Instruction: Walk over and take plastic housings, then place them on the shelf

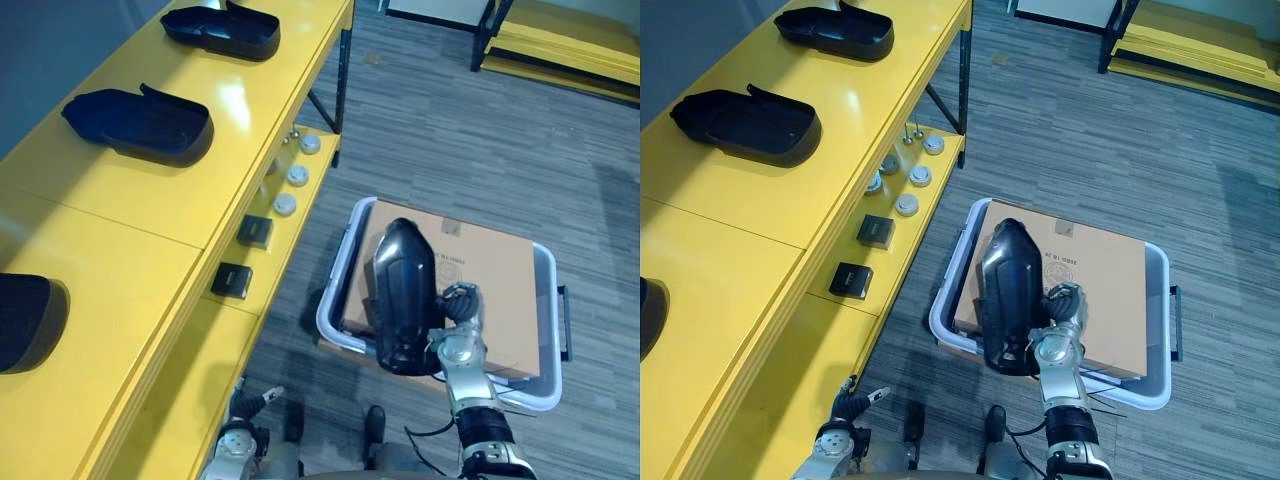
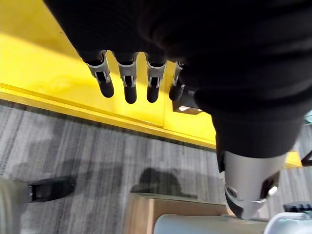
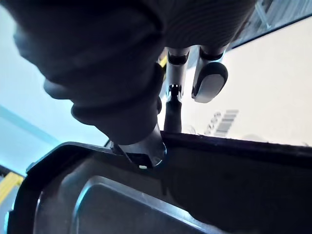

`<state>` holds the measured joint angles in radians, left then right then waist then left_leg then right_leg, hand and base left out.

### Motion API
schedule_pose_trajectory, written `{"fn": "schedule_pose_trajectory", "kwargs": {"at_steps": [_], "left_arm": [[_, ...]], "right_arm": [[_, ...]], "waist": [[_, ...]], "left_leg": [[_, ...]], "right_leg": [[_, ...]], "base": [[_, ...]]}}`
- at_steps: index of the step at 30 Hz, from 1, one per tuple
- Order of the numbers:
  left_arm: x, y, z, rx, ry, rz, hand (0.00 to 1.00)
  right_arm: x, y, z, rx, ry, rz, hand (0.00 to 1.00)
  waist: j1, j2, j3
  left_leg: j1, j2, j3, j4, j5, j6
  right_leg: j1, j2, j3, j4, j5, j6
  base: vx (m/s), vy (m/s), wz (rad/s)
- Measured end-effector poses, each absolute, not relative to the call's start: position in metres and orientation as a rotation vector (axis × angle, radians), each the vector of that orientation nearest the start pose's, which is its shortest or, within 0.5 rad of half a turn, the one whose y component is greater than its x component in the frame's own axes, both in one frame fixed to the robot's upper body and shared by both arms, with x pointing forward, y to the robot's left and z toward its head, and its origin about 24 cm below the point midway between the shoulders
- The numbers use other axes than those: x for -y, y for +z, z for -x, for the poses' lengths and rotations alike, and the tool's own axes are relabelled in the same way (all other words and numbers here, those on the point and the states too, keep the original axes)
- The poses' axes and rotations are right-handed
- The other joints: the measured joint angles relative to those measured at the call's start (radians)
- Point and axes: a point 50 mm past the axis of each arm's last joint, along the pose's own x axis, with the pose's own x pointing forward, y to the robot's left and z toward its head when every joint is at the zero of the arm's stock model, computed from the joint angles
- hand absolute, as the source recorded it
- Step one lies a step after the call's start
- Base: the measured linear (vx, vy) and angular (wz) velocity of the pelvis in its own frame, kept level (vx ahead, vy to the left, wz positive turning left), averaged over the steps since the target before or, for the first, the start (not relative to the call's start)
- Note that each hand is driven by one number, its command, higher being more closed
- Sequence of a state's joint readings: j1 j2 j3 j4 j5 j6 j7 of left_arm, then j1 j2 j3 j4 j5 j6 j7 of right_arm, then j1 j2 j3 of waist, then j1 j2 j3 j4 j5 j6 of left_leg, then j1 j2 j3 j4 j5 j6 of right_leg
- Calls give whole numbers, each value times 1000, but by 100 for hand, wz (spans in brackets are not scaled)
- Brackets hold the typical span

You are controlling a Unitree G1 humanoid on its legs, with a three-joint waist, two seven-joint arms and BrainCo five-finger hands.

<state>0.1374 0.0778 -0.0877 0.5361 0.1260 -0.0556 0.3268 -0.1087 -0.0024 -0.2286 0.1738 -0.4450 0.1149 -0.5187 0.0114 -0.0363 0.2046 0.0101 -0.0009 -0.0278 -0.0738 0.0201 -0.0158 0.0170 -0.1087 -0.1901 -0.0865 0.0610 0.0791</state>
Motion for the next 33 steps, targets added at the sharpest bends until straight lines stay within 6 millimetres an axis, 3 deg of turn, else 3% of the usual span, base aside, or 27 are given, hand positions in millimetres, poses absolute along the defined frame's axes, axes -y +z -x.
{"fn": "schedule_pose_trajectory", "kwargs": {"at_steps": [8, 15, 21, 33], "left_arm": [[-148, -29, -206, -227, 229, -208, 0], [-123, 22, -220, 41, 176, -177, 0], [-97, 44, -224, 178, 101, -255, 0], [-69, 68, -232, 321, 24, -293, 0]], "right_arm": [[222, 66, -251, 78, -768, 440, 100], [195, 107, -252, 310, -701, 388, 100], [173, 122, -251, 418, -622, 351, 100], [139, 150, -248, 590, -473, 221, 100]], "waist": [[-2, 22, -23], [-26, 21, -42], [-26, 20, -82], [-37, 16, -98]], "left_leg": [[-5, 0, -9, 18, -6, 0], [7, 0, -13, 20, -6, 0], [16, 1, 2, 20, -7, 1], [24, 2, 28, 20, -9, 3]], "right_leg": [[-3, 0, -2, 17, -11, -5], [9, 0, -1, 16, -11, -5], [14, 2, 8, 16, -10, -6], [10, 3, 36, 16, -4, -7]], "base": [[-17, 0, 0], [-12, 0, 0], [-42, -1, -4], [-35, -1, -6]]}}
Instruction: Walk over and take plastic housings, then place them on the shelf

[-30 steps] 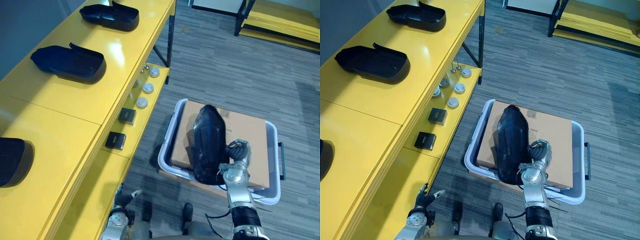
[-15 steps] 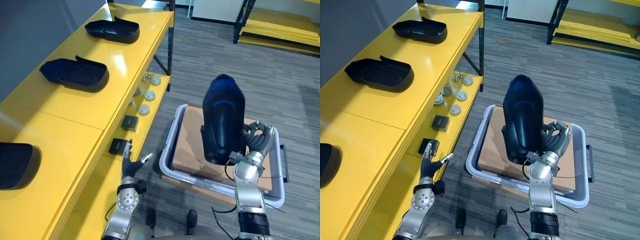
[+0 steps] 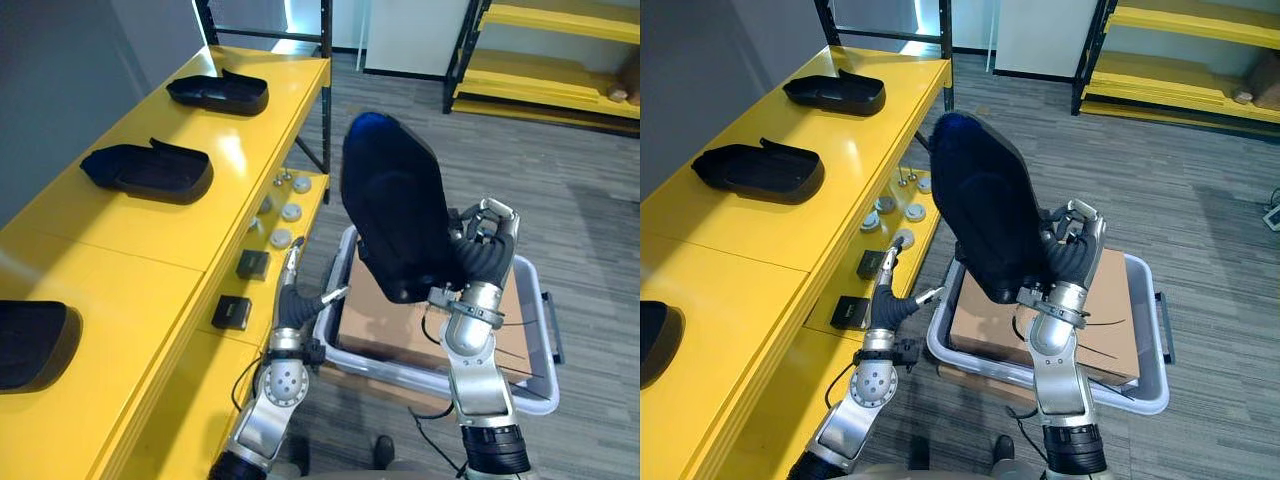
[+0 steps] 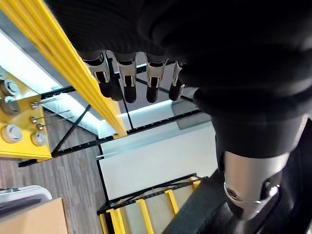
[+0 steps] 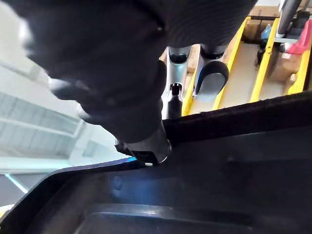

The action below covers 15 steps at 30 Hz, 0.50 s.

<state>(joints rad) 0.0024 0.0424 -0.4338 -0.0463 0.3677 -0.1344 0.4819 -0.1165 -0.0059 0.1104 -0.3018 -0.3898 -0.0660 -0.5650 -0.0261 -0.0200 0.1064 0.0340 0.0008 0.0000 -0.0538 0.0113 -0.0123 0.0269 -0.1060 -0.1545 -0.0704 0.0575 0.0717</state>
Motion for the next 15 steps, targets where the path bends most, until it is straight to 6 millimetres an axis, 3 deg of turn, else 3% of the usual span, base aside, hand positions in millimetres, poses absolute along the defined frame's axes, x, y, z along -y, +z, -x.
{"fn": "schedule_pose_trajectory", "kwargs": {"at_steps": [10, 11, 15], "left_arm": [[-57, 82, -239, 384, 8, -284, 0], [-58, 83, -240, 385, 19, -284, 100], [-58, 88, -244, 399, 43, -288, 100]], "right_arm": [[109, 151, -246, 583, -296, 89, 100], [108, 151, -246, 584, -288, 68, 100], [108, 146, -245, 553, -273, 1, 100]], "waist": [[-12, -5, -33], [-13, -7, -34], [-13, -8, -36]], "left_leg": [[0, 0, 11, 0, -4, 5], [0, 0, 14, 0, -4, 5], [0, -1, 22, 0, -4, 5]], "right_leg": [[-9, 0, 18, 0, 1, 2], [-10, 0, 20, 0, 2, 2], [-11, -1, 23, 1, 5, 3]], "base": [[-14, -4, -5], [-37, -5, -4], [-46, -5, -3]]}}
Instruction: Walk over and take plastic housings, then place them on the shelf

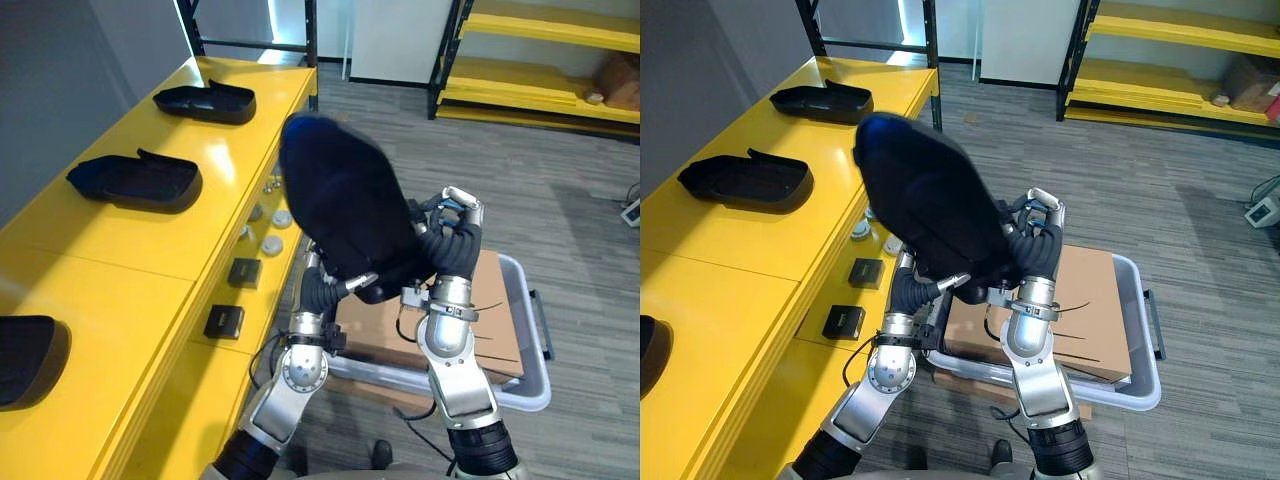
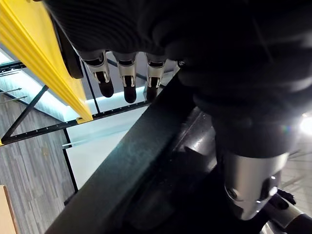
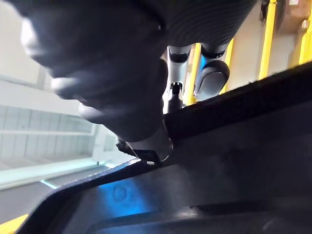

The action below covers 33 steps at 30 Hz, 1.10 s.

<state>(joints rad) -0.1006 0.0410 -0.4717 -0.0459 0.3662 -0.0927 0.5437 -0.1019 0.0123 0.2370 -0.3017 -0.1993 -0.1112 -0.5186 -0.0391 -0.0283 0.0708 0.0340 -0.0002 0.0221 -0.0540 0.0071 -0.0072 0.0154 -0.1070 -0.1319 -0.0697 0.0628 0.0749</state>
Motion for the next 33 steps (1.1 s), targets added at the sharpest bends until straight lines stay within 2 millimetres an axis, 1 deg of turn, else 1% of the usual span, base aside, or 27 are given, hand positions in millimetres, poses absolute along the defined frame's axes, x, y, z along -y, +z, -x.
{"fn": "schedule_pose_trajectory", "kwargs": {"at_steps": [4, 9, 10, 16, 20, 23, 26, 30, 33], "left_arm": [[-59, 89, -245, 405, 56, -286, 100], [-60, 92, -247, 416, 73, -273, 100], [-60, 94, -249, 417, 75, -264, 100], [-66, 97, -254, 411, 99, -250, 100], [-67, 95, -255, 399, 71, -254, 100], [-66, 94, -255, 387, 55, -240, 100], [-68, 94, -255, 381, 55, -235, 100], [-70, 88, -254, 352, 46, -233, 100], [-69, 89, -254, 362, 42, -226, 100]], "right_arm": [[110, 139, -243, 507, -270, -39, 100], [112, 134, -241, 493, -257, -55, 100], [112, 134, -241, 495, -256, -63, 0], [107, 130, -239, 489, -187, -73, 0], [113, 123, -243, 461, -191, -52, 0], [115, 123, -244, 461, -188, -45, 0], [123, 123, -245, 466, -203, -20, 0], [130, 128, -247, 490, -217, 7, 0], [136, 142, -248, 557, -210, 44, 0]], "waist": [[-2, 0, -7], [-4, -1, -31], [-4, -1, -31], [-5, -2, -32], [-3, -7, -36], [-3, -11, -39], [-3, -12, -39], [-3, -12, -39], [-3, -12, -39]], "left_leg": [[2, 0, 6, 0, 0, 0], [2, 0, 8, -1, 0, 0], [2, 1, 8, -1, 0, 0], [3, 0, 7, 0, 0, 0], [3, 0, 7, 0, 0, 0], [3, 0, 6, 0, 0, 0], [3, 0, 5, 0, 1, 1], [11, 0, 4, -2, 1, 1], [12, 0, 3, -3, 1, 1]], "right_leg": [[-2, 0, 1, 0, 1, 0], [-2, 0, 2, -1, 2, -1], [-3, 0, 2, -1, 3, -1], [-3, 0, 2, -3, 8, -2], [-2, 0, 1, -3, 9, -2], [-2, 0, 0, -3, 9, -2], [0, 0, -1, -3, 9, -2], [7, 0, -1, -3, 9, -2], [9, 0, -2, -4, 8, -2]], "base": [[-33, -8, -4], [-22, -8, 0], [-49, -14, 0], [-44, -9, -2], [-38, -12, 1], [0, 0, 0], [0, 0, 0], [0, 0, 0], [0, 0, 0]]}}
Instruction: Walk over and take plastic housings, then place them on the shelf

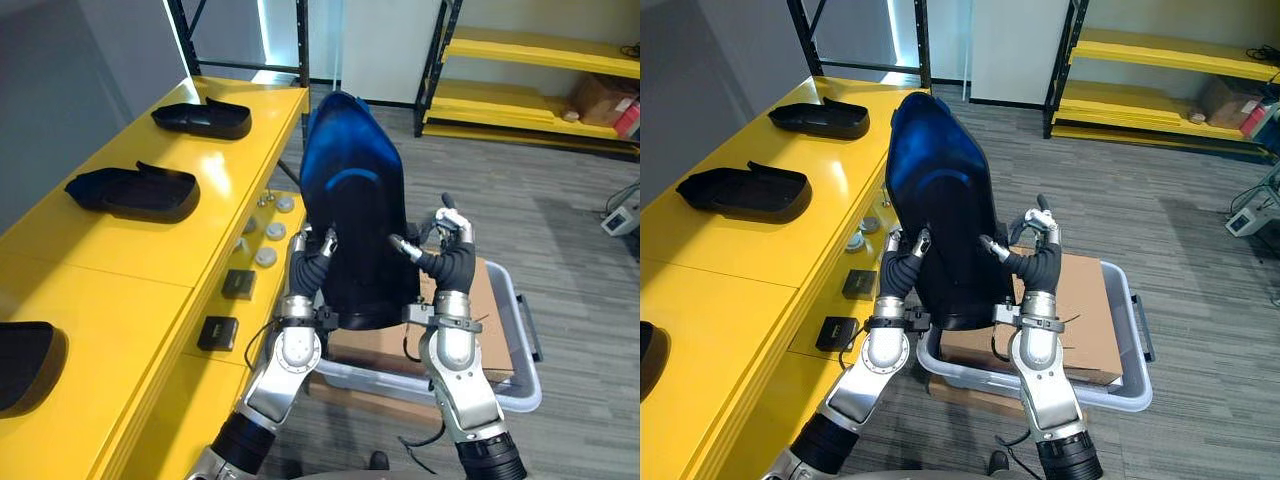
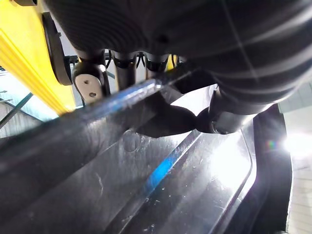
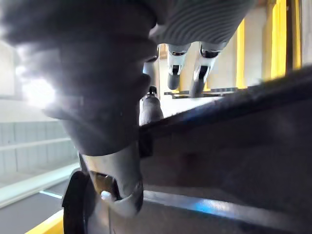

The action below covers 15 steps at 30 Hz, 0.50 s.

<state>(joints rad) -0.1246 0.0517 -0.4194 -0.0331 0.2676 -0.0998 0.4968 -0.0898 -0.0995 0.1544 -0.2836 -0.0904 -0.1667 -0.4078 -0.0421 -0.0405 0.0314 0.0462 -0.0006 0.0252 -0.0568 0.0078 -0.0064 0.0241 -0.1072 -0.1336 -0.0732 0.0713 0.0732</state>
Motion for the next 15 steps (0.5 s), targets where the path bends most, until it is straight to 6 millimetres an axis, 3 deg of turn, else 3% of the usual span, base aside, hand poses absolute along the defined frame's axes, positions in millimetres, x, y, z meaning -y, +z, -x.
{"fn": "schedule_pose_trajectory", "kwargs": {"at_steps": [4, 10, 13, 15], "left_arm": [[-63, 94, -252, 408, 14, -214, 100], [-60, 98, -251, 438, 5, -215, 100], [-94, 82, -249, 360, 131, -249, 100], [-131, 58, -237, 245, 226, -330, 100]], "right_arm": [[149, 170, -238, 702, -205, 91, 0], [171, 184, -233, 784, -257, 148, 0], [237, 193, -215, 833, -612, 139, 0], [287, 187, -188, 815, -878, 153, 0]], "waist": [[0, -1, 0], [-15, -1, 0], [-33, -1, 0], [-51, 0, 0]], "left_leg": [[1, 0, -1, -5, 0, 0], [-1, -1, 0, -11, 0, 0], [-1, -2, -1, -12, -1, 2], [-2, -1, 0, -12, -3, 3]], "right_leg": [[-1, 0, 1, 0, -1, 1], [-11, 0, 6, 2, -3, 5], [-11, 0, 5, 3, -7, 9], [-11, 0, 5, 2, -10, 9]], "base": [[0, 0, 0], [0, 0, -2], [0, 0, 0], [0, 0, 0]]}}
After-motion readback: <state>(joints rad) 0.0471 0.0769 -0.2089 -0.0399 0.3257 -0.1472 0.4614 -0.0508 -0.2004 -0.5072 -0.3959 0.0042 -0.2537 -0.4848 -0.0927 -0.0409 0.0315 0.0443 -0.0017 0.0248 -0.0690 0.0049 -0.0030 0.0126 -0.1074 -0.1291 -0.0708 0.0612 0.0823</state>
